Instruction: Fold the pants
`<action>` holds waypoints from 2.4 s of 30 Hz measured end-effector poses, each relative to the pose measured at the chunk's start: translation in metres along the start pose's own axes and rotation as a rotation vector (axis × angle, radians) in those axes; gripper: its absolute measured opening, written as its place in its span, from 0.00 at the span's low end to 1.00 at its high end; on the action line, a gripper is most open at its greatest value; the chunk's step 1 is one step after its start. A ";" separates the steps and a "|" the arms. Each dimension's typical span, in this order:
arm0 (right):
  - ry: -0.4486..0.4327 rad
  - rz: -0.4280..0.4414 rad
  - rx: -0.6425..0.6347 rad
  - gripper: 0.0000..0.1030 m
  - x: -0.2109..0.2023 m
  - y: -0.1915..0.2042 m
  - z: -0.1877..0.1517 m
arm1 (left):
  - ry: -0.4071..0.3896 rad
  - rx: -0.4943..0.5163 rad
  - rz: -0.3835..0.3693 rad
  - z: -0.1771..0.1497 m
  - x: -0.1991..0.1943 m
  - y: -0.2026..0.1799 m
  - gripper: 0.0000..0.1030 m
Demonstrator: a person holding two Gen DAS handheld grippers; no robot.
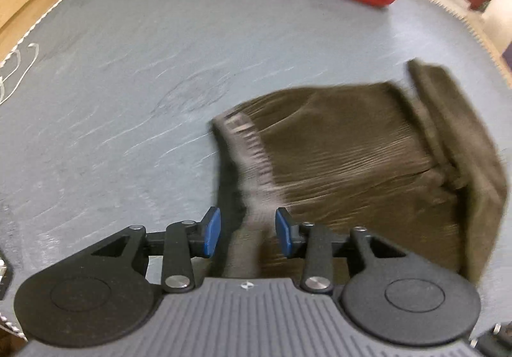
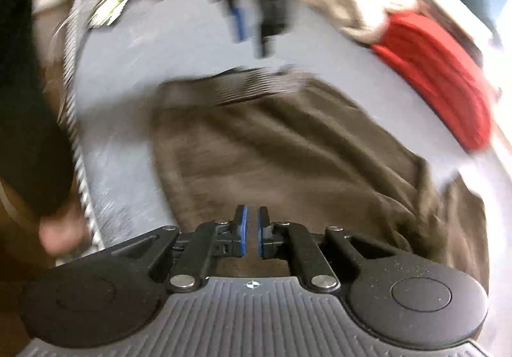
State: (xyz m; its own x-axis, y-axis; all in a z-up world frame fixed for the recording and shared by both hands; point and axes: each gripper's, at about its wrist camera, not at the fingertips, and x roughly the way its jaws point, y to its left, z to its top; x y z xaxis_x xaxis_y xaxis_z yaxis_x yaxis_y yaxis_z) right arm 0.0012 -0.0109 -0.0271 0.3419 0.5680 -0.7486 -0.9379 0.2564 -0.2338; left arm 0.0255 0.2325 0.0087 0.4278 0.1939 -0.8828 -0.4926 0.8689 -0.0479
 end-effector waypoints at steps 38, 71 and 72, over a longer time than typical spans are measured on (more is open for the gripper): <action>0.050 -0.324 0.710 0.33 0.043 -0.277 -0.049 | -0.123 0.035 -0.219 0.006 -0.025 -0.157 0.40; 0.406 -0.137 0.725 0.00 -0.015 -0.272 -0.188 | -0.097 0.080 -0.193 -0.015 -0.034 -0.143 0.48; 0.402 -0.147 0.727 0.00 -0.022 -0.272 -0.194 | -0.096 0.083 -0.193 -0.016 -0.034 -0.145 0.48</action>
State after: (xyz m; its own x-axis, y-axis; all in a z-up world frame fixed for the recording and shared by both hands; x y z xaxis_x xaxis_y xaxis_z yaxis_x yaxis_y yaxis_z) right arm 0.2377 -0.2446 -0.0676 0.2817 0.2034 -0.9377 -0.5668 0.8238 0.0084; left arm 0.0701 0.0922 0.0379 0.5801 0.0596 -0.8123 -0.3325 0.9278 -0.1694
